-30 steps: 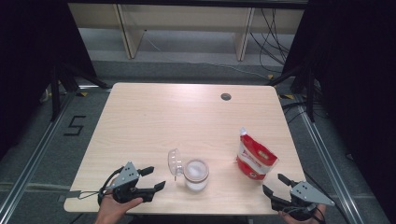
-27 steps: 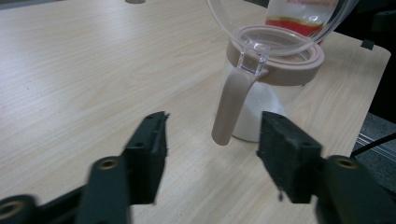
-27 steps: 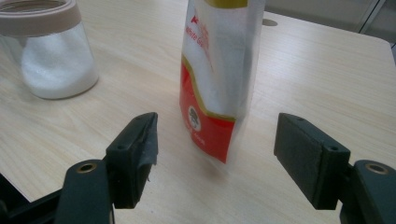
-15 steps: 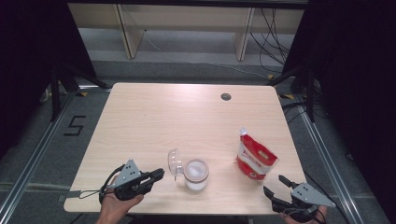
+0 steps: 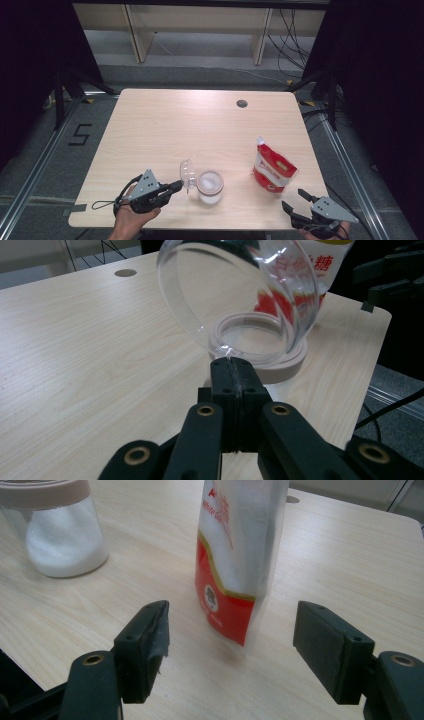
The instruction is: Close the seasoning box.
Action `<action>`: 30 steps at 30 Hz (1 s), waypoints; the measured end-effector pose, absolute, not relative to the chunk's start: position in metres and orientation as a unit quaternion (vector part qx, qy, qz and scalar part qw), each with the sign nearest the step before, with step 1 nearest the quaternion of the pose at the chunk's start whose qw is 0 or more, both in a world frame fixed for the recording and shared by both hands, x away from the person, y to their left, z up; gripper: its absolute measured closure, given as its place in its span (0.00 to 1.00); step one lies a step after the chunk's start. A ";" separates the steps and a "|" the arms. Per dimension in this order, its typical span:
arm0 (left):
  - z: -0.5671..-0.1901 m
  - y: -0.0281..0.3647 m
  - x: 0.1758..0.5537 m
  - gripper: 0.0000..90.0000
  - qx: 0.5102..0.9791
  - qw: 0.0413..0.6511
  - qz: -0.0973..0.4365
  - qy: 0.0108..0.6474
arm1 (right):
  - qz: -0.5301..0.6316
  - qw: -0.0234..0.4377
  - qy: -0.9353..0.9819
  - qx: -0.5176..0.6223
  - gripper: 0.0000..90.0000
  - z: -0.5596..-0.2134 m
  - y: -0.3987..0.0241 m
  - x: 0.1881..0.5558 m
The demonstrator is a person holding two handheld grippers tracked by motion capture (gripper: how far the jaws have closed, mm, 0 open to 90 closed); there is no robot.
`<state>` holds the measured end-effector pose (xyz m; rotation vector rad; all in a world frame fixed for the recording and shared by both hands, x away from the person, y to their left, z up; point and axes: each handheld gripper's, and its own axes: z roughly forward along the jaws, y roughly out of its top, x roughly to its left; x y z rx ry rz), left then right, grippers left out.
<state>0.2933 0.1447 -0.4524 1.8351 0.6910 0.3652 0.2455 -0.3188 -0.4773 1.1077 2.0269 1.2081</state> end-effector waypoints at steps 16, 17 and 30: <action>-0.450 0.130 0.293 0.99 0.787 0.535 0.154 0.266 | 0.447 0.266 0.751 0.407 0.35 -0.477 -0.319 0.245; -0.451 0.128 0.294 0.99 0.786 0.540 0.152 0.261 | 0.444 0.268 0.752 0.407 0.35 -0.477 -0.319 0.244; -0.452 0.132 0.292 0.85 0.787 0.537 0.140 0.271 | 0.444 0.266 0.751 0.410 0.35 -0.476 -0.318 0.243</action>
